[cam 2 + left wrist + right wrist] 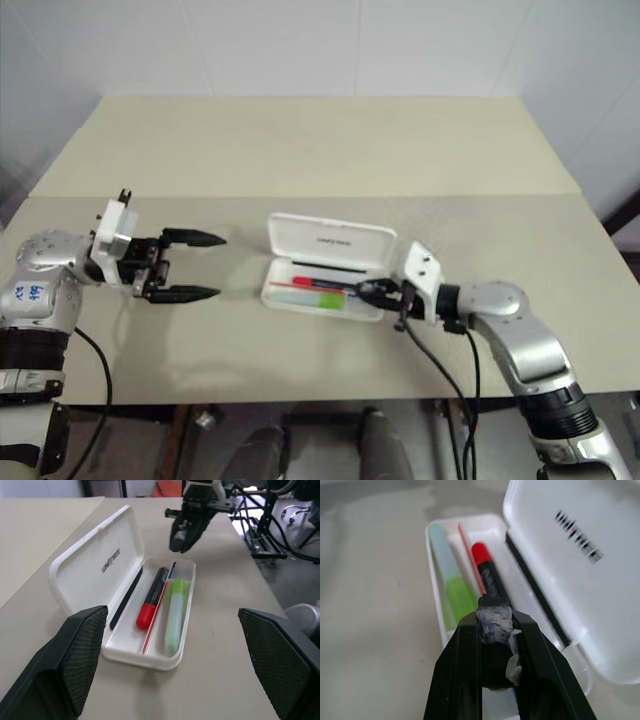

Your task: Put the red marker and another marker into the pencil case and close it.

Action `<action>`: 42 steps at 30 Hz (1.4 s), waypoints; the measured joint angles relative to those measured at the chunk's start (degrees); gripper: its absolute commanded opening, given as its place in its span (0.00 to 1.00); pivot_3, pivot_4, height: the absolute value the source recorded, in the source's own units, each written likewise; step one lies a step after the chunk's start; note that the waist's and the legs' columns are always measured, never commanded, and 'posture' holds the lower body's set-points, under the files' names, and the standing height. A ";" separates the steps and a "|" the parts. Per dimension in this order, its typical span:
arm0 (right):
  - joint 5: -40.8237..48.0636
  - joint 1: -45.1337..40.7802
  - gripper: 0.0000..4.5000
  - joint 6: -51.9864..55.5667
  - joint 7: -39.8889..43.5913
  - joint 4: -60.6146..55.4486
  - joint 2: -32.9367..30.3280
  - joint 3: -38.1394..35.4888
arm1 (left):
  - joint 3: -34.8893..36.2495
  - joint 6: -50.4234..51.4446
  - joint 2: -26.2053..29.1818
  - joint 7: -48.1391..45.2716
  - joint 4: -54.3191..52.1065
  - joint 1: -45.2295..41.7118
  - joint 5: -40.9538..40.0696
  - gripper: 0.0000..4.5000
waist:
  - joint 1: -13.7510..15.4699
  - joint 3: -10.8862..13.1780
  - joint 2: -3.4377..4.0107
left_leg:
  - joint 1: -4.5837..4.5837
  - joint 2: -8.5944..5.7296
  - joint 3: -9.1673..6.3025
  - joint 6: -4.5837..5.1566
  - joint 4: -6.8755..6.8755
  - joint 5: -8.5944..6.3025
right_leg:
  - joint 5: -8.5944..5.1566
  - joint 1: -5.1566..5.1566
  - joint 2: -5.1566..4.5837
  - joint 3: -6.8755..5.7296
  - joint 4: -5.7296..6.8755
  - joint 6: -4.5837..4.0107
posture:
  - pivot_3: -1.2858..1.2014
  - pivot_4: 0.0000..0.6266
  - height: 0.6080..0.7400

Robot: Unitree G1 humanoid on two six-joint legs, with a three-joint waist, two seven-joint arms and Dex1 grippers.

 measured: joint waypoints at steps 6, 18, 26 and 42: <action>-0.09 0.13 0.12 -0.13 1.23 0.17 0.00 0.57 | 0.24 -0.43 1.47 -0.01 0.00 1.29 -0.20 1.00 | -0.11 0.00 0.00 | 0.03 0.06 0.01 0.01 -0.05 -0.05 | -0.01 -0.02 0.04 -0.03 0.01 0.00 | 0.52 0.24 1.00; -2.37 -0.27 0.70 -0.53 1.22 3.65 0.95 2.32 | 0.29 -1.46 1.58 0.01 -0.02 2.11 -0.18 1.00 | -0.05 0.00 0.00 | 0.03 0.05 0.01 0.01 -0.04 -0.05 | -0.01 -0.02 0.04 -0.03 0.02 -0.01 | 0.52 0.24 1.00; -0.89 -0.07 0.99 0.97 2.30 2.09 -0.28 1.43 | 0.30 -2.68 0.79 0.03 1.03 0.93 -0.18 1.00 | -0.03 0.01 0.01 | 0.03 0.06 0.01 0.01 -0.04 -0.06 | -0.01 -0.02 0.04 -0.03 0.02 -0.01 | 0.52 0.24 1.00; 20.34 7.95 0.99 -0.22 14.60 -2.94 -6.56 -18.43 | 0.46 -14.18 -8.59 2.01 30.26 -21.61 6.13 1.00 | 0.00 0.00 -0.01 | -0.01 0.02 0.03 0.04 0.01 -0.07 | 0.39 0.01 0.04 -0.05 -0.11 0.73 | 0.52 0.24 1.00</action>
